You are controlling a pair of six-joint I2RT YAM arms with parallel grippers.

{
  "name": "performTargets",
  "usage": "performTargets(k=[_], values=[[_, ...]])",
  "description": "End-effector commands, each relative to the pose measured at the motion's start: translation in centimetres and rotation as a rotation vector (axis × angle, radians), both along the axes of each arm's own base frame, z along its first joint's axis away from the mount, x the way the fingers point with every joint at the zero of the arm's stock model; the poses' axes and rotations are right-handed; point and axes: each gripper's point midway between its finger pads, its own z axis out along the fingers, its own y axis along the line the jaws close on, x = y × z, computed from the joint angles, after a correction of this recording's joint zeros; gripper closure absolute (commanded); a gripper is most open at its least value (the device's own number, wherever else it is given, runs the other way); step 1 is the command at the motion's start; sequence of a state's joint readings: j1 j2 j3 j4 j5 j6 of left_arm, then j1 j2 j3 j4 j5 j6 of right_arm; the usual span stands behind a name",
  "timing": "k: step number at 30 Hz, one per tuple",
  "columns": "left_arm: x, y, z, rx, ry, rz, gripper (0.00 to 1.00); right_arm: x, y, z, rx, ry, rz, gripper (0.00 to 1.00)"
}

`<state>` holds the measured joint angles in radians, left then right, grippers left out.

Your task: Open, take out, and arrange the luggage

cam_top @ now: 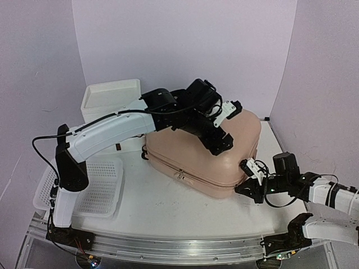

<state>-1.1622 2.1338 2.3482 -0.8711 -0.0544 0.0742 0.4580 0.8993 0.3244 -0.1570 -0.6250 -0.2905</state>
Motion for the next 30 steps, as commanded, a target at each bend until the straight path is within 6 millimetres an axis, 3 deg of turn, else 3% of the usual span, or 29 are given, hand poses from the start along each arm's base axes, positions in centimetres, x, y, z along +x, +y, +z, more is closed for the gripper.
performTargets(k=[1, 3, 11, 14, 17, 20, 23, 26, 30], values=[[-0.5, -1.4, 1.6, -0.052, -0.03, -0.067, 0.09, 1.2, -0.8, 2.3, -0.031, -0.027, -0.097, 1.0], [-1.3, -2.0, 1.0, -0.06, -0.015, -0.107, 0.09, 1.6, -2.0, 2.3, -0.075, -0.015, -0.17, 1.0], [0.2, -1.5, -2.4, 0.032, -0.06, -0.035, 0.07, 2.7, -4.6, 3.5, -0.098, -0.021, -0.375, 1.0], [0.9, -0.3, -3.6, 0.073, -0.06, 0.025, 0.08, 2.6, -5.1, 3.4, -0.14, -0.017, -0.381, 1.0], [1.8, 1.7, -2.8, 0.054, -0.032, 0.105, 0.08, 2.6, -5.1, 2.8, -0.166, -0.008, -0.371, 1.0], [3.1, 5.6, 0.6, -0.049, 0.056, 0.293, 0.08, 2.4, -4.7, 3.1, -0.147, -0.006, -0.349, 1.0], [4.8, 11.6, 2.8, -0.153, 0.155, 0.562, 0.06, 2.6, -4.5, 3.3, -0.145, -0.01, -0.344, 1.0], [5.7, 16.4, 2.7, -0.258, 0.343, 0.734, 0.08, 2.8, -4.3, 3.7, -0.138, -0.017, -0.335, 1.0], [7.6, 21.8, -0.6, -0.319, 0.503, 1.06, 0.01, 2.9, -3.8, 4.2, -0.117, -0.024, -0.319, 1.0]])
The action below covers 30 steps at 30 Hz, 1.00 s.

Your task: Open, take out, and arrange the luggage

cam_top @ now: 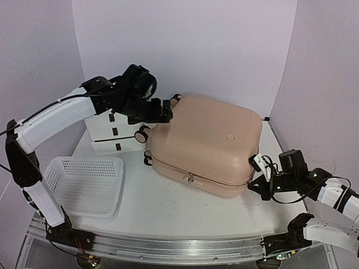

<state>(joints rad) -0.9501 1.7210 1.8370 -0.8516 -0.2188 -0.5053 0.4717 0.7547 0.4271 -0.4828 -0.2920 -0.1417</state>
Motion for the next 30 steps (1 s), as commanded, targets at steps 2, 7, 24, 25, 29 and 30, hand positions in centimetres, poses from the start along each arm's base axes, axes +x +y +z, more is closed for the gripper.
performTargets(k=[2, 7, 24, 25, 29, 30], values=[[1.8, 7.3, -2.7, -0.2, 0.289, 0.51, 0.01, 1.6, 0.9, 3.8, 0.054, -0.107, 0.014, 1.0], [3.9, 9.2, -5.3, -0.287, 0.458, 0.734, 0.02, 1.3, 0.5, 3.7, 0.033, -0.13, 0.018, 1.0], [6.4, 8.1, -10.7, -0.36, 0.677, 0.965, 0.26, 1.2, -0.3, 2.9, -0.006, -0.129, 0.001, 1.0], [6.4, 8.3, -10.9, -0.355, 0.672, 0.978, 0.32, 1.2, -0.4, 2.8, -0.011, -0.125, -0.007, 1.0], [6.6, 9.3, -11.6, -0.336, 0.651, 1.011, 0.46, 1.3, -1.0, 2.4, -0.031, -0.109, -0.041, 1.0], [6.6, 9.4, -11.8, -0.33, 0.652, 1.014, 0.51, 1.2, -1.2, 2.2, -0.035, -0.108, -0.055, 1.0]])
